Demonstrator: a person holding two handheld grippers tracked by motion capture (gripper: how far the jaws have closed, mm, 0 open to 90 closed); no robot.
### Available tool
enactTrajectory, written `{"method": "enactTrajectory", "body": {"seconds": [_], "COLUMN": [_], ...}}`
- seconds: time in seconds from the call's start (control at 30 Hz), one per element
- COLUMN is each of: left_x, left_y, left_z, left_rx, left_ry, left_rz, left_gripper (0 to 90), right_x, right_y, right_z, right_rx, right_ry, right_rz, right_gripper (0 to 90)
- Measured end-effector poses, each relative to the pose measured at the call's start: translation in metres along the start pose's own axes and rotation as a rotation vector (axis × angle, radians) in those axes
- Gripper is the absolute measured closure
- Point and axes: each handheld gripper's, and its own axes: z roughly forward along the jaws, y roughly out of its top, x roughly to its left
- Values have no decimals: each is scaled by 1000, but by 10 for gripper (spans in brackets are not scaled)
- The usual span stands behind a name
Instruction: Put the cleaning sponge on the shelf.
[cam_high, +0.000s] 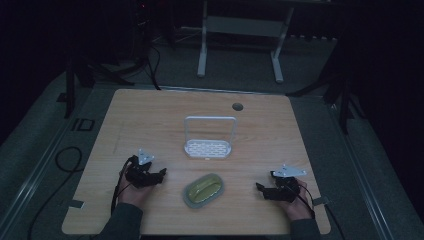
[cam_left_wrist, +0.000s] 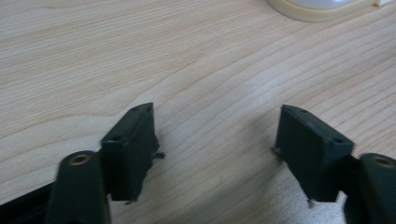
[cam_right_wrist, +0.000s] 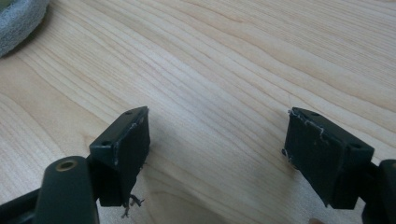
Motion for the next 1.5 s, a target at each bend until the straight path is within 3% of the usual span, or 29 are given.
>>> {"method": "enactTrajectory", "body": {"seconds": [0.2,0.63,0.87,1.5], "left_x": [0,-13,-12,-35], "left_y": [1,13,16,48], "left_z": [-5,-30,-38,-45], "left_rx": [14,-16,-21,1], "left_ry": [-34,-97,-148,-219], "left_rz": [-21,16,-12,125], "left_gripper": [366,389,427,423], "right_x": [0,0,0,0], "right_y": [0,0,0,0], "right_z": [0,0,0,0], "right_rx": [0,0,0,1], "right_ry": [0,0,0,-1], "right_rz": [0,-1,0,-1], "right_gripper": [218,218,218,218]}}
